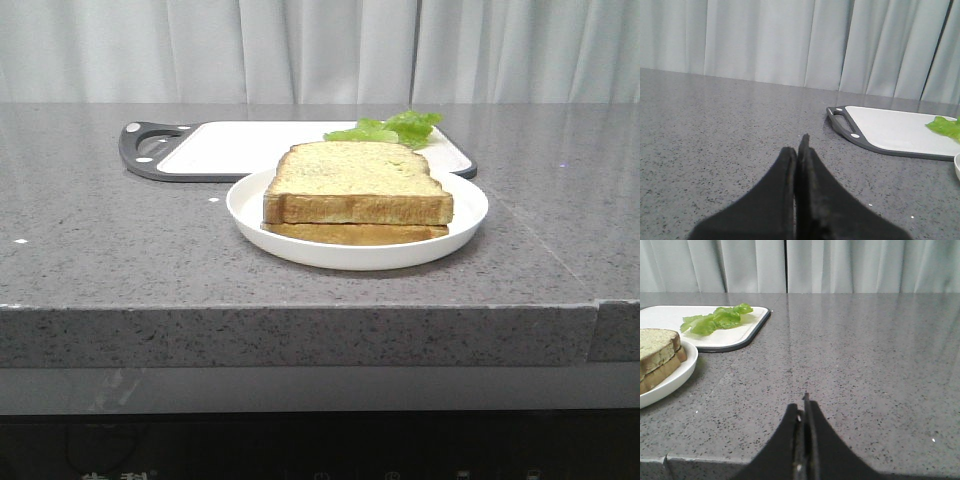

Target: Left arm grabs bread, right arm adds lettuce

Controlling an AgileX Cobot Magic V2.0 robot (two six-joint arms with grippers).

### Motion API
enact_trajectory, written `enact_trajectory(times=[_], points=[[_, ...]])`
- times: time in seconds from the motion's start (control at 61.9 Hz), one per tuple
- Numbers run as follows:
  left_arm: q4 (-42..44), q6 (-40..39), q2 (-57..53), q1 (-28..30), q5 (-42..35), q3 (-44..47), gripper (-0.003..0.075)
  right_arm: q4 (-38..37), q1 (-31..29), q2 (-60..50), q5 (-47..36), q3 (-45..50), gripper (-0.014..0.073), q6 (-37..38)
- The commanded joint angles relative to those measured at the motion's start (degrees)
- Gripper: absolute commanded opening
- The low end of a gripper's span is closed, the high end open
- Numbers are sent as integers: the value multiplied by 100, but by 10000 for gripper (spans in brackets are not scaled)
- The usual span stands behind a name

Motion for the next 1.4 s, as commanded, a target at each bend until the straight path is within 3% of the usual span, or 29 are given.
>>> enact_trajectory(times=[0.0, 0.92, 1.065, 1.388], points=[[-20, 19, -103, 13, -425, 29, -20, -16, -35, -128, -480, -15, -118, -38], [-20, 19, -103, 13, -807, -57, -20, -1, -33, -128, -720, -94, -118, -2], [-20, 19, -94, 13, -291, -731, -20, 91, -33, -128, -588, -699, -118, 3], [-9, 19, 821, 13, 1182, -3124, -20, 32, -33, 713, 1036, -2892, -118, -3]])
